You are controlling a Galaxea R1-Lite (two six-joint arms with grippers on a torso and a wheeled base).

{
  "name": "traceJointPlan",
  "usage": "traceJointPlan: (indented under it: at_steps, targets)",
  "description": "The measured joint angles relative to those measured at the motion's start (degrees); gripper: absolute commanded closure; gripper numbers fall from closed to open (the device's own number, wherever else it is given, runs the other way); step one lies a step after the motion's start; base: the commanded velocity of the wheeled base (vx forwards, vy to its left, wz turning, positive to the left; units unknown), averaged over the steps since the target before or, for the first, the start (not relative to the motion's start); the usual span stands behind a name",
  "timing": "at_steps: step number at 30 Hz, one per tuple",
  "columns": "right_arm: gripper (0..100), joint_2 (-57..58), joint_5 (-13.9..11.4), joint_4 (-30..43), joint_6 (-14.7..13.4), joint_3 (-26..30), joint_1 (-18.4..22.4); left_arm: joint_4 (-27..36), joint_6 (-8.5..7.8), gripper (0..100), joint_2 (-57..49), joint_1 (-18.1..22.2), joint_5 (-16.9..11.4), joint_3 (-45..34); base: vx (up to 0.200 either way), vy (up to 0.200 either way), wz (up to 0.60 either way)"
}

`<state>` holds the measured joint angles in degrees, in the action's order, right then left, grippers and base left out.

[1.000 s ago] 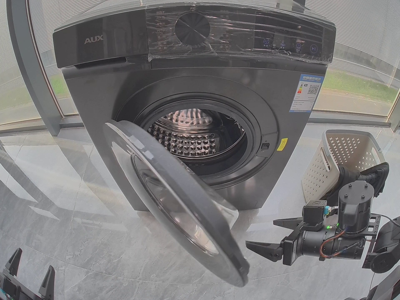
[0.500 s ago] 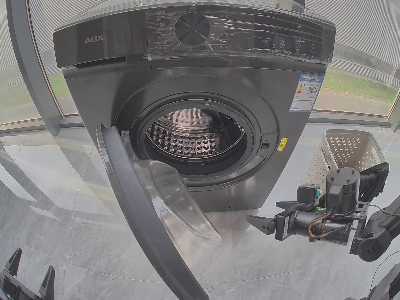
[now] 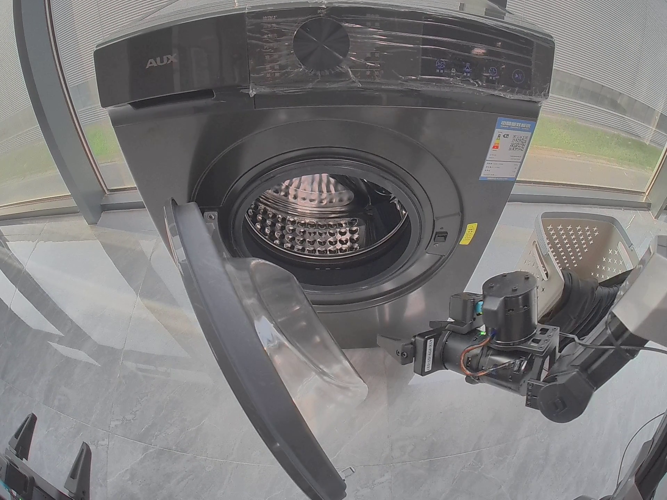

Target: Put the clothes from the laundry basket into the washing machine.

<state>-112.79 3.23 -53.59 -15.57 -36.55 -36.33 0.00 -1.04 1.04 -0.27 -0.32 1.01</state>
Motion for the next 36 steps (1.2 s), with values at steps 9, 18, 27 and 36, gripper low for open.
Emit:
traceJointPlan:
  at_steps: [9, 18, 27, 36]
  targets:
    - [0, -6.0, 0.2, -1.4, 0.1, -3.5, -2.8, 0.0, -0.07, 0, 0.0, 0.0, 0.0, 0.0, 0.000, 0.000, 0.00]
    - [0, -7.4, -0.1, -4.0, 0.0, -3.5, -5.8, 0.0, -0.11, 0, 0.0, 0.0, 0.0, 0.0, 0.000, 0.000, 0.00]
    - [0, -9.2, -1.7, -3.5, 0.3, -7.4, -5.4, 0.0, -0.11, 0, 0.0, 0.0, 0.0, 0.0, -0.089, 0.000, 0.00]
    - [0, -11.3, -2.3, 3.0, 0.3, -15.2, -6.0, 0.0, -0.11, 0, 0.0, 0.0, 0.0, 0.0, -0.111, 0.000, 0.00]
